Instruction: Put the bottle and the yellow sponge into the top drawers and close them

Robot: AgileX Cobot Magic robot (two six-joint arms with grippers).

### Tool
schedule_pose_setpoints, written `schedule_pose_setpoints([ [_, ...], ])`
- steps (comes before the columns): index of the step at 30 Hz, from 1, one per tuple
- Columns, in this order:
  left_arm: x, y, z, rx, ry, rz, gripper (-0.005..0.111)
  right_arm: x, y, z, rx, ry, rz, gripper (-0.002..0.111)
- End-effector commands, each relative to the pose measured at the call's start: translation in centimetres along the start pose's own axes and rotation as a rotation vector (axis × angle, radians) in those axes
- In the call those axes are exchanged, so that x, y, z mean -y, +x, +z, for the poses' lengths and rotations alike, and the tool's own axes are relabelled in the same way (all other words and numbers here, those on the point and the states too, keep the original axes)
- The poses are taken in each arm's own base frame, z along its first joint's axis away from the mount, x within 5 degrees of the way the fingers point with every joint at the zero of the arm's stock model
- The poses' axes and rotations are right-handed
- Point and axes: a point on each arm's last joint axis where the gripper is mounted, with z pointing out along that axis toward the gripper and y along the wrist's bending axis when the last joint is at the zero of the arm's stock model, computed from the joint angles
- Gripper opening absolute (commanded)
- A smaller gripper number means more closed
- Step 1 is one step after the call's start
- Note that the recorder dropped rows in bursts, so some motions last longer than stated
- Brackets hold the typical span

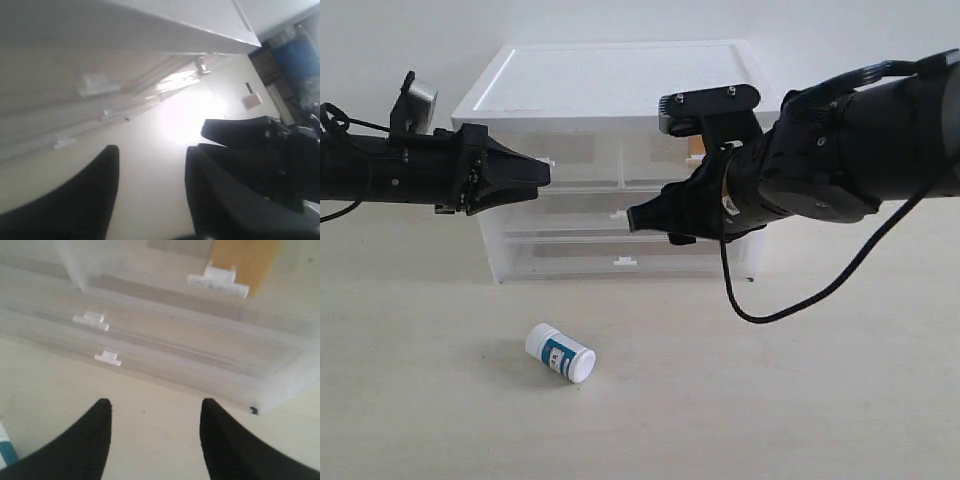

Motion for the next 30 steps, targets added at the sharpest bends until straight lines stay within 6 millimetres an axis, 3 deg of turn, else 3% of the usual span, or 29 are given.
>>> schedule_pose_setpoints([
  [1,0.9,0.3,-0.2,-0.051,0.101,-0.017,0.041,0.2,0.4,-0.5,0.003,-0.027,-0.014,0.049],
  [6,0.6,0.2,-0.5,-0.044,0.089,-0.019,0.041,0.2,-0.3,-0.7,0.025,-0.025,-0.032,0.049],
  [15,0.4,0.1,-0.5,-0.032,0.068,-0.021,0.041,0.5,-5.3,-1.8,0.074,0.097,0.008,0.049],
  [30,0.1,-0.3,-0.4,0.012,0.026,-0.038,0.041,0.7,-5.9,-0.1,0.15,0.158,-0.032,0.049],
])
